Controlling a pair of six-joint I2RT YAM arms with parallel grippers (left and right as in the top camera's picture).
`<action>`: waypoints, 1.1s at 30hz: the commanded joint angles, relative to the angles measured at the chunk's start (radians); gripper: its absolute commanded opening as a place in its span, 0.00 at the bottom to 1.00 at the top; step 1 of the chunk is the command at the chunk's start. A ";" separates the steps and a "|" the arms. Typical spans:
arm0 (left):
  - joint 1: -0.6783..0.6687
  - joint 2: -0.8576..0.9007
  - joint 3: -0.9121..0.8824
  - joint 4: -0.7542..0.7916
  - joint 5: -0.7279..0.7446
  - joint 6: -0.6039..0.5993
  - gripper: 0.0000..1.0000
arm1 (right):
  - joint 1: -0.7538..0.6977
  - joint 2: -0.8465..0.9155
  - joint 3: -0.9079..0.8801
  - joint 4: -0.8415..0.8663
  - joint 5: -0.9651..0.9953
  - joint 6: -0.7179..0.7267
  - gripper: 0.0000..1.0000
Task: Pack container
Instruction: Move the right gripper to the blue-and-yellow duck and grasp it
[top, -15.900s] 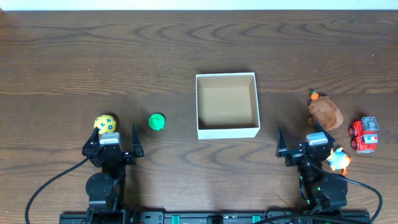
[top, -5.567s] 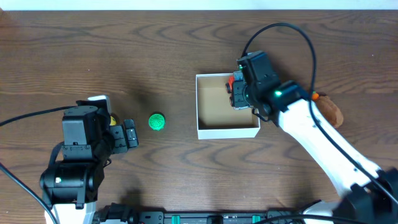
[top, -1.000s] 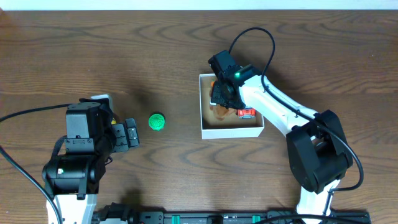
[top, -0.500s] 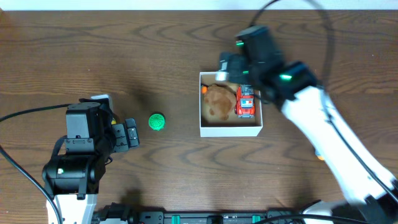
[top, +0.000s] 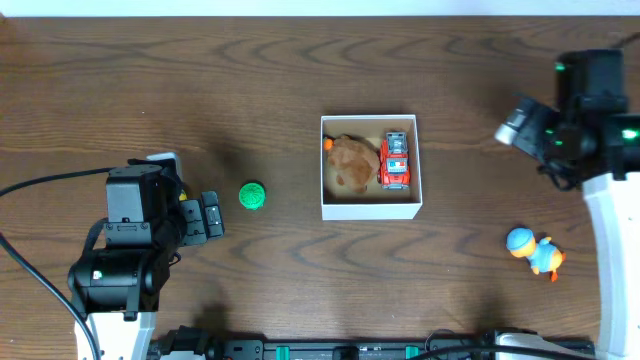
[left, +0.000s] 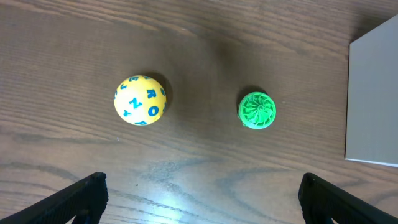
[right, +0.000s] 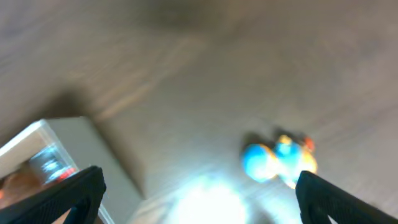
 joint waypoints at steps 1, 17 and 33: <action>0.005 0.000 0.016 -0.006 -0.004 -0.009 0.98 | -0.128 -0.006 -0.034 -0.046 0.013 0.036 0.99; 0.005 0.000 0.016 -0.011 -0.004 -0.009 0.98 | -0.375 -0.006 -0.708 0.355 -0.244 0.190 0.99; 0.005 0.000 0.016 -0.014 -0.004 -0.009 0.98 | -0.375 -0.006 -0.896 0.630 -0.174 0.161 0.41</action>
